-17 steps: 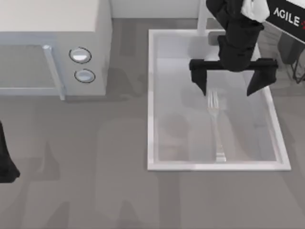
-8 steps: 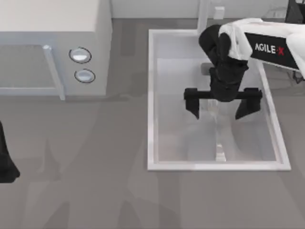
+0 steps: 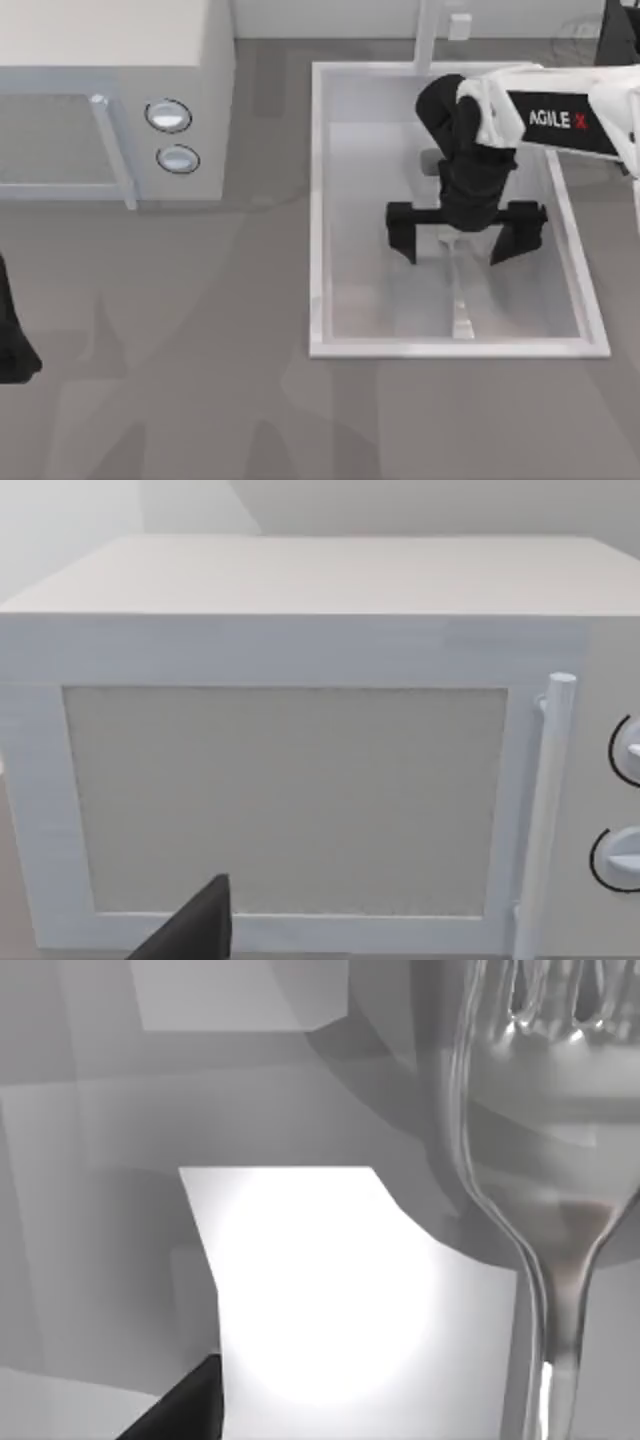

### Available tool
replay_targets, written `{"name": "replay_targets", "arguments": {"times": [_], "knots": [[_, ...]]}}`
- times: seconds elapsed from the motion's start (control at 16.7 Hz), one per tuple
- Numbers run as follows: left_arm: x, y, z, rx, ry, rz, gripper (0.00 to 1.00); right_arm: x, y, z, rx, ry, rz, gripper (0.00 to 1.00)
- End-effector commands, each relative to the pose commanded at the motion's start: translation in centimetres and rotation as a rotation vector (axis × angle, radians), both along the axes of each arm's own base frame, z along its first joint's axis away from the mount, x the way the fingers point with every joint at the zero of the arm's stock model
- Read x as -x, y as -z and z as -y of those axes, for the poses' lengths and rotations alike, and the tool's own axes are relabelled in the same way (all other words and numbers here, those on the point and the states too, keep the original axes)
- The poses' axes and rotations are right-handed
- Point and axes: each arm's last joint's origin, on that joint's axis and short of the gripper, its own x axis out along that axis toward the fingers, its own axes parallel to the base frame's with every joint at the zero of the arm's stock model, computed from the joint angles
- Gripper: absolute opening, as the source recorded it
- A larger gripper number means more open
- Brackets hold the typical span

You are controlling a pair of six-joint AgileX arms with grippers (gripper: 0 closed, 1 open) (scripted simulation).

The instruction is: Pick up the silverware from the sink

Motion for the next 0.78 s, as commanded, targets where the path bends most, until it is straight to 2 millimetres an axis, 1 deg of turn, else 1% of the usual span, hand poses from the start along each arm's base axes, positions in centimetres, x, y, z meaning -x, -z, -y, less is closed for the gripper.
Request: {"name": "replay_targets", "arguments": {"times": [0.78], "knots": [[0.00,0.00,0.00,0.000,0.000,0.000,1.00,0.00,0.00,0.00,0.000,0.000,0.000,0.02]]}}
